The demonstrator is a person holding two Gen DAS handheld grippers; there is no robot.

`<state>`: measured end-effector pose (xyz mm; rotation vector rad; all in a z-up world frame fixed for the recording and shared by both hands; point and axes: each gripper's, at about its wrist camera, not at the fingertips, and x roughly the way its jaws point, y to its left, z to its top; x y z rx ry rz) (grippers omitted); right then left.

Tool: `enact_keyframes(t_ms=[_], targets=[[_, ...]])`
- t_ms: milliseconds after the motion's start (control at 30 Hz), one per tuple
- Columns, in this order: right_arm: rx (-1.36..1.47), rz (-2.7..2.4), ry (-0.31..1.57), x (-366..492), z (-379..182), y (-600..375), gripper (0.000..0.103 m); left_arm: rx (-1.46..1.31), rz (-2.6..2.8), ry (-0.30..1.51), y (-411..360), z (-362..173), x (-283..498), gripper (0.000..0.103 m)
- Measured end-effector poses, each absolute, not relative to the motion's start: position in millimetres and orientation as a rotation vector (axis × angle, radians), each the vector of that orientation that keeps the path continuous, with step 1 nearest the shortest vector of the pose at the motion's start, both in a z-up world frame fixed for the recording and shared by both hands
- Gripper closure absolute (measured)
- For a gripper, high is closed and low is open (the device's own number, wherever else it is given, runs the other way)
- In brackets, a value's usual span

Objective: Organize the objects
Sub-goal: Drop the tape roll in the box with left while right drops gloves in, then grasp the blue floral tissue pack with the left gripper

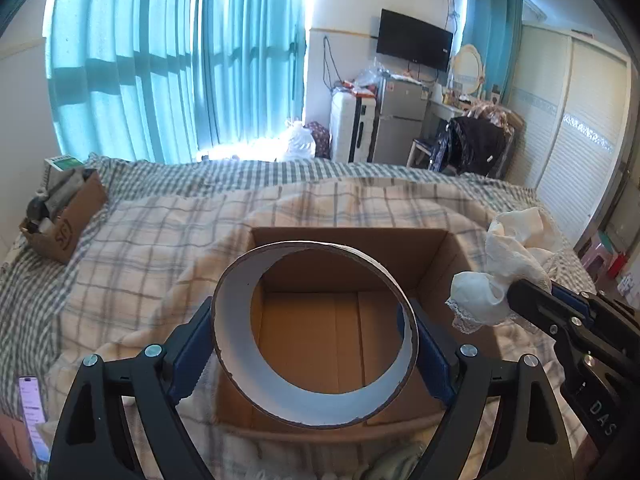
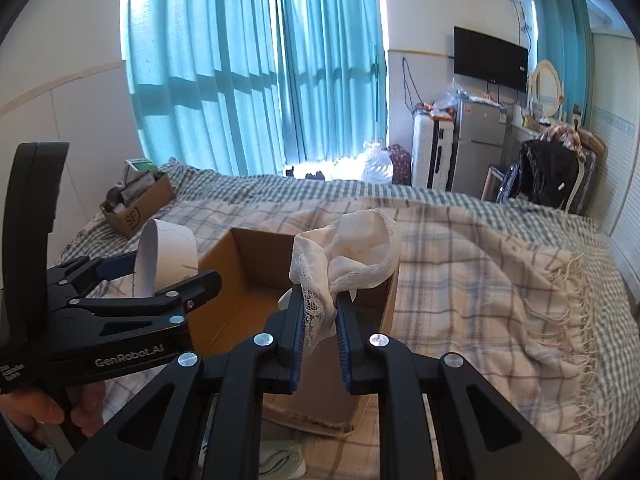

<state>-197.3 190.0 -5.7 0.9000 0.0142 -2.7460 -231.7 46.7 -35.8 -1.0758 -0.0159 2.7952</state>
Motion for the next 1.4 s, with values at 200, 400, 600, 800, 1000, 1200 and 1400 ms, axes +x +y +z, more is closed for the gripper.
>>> enact_keyframes(t_ms=[200, 400, 600, 800, 1000, 1200, 1400], targets=[[0.893, -2.749, -0.038, -206, -18, 199, 0.038, -1.121, 2.798, -0.01, 46, -56, -249, 0.002], [0.891, -2.799, -0.024, -182, 1, 211, 0.038, -1.104, 2.817, 0.026, 38, -37, -221, 0.002], [0.856, -2.841, 0.037, -122, 37, 213, 0.032, -1.036, 2.86, 0.032, 9, -4, -159, 0.001], [0.868, -2.859, 0.064, -58, 40, 203, 0.029, -1.06, 2.918, -0.051, -35, 3, -95, 0.0], [0.973, -2.818, 0.095, -7, -5, 183, 0.027, -1.105, 2.963, -0.115, -66, -25, -51, 0.0], [1.05, -2.777, 0.153, 5, -30, 166, 0.027, -1.197, 2.934, -0.115, -71, -77, -34, 0.0], [1.085, -2.755, 0.153, -5, -46, 155, 0.027, -1.37, 2.832, -0.103, -68, -133, -47, 0.0]])
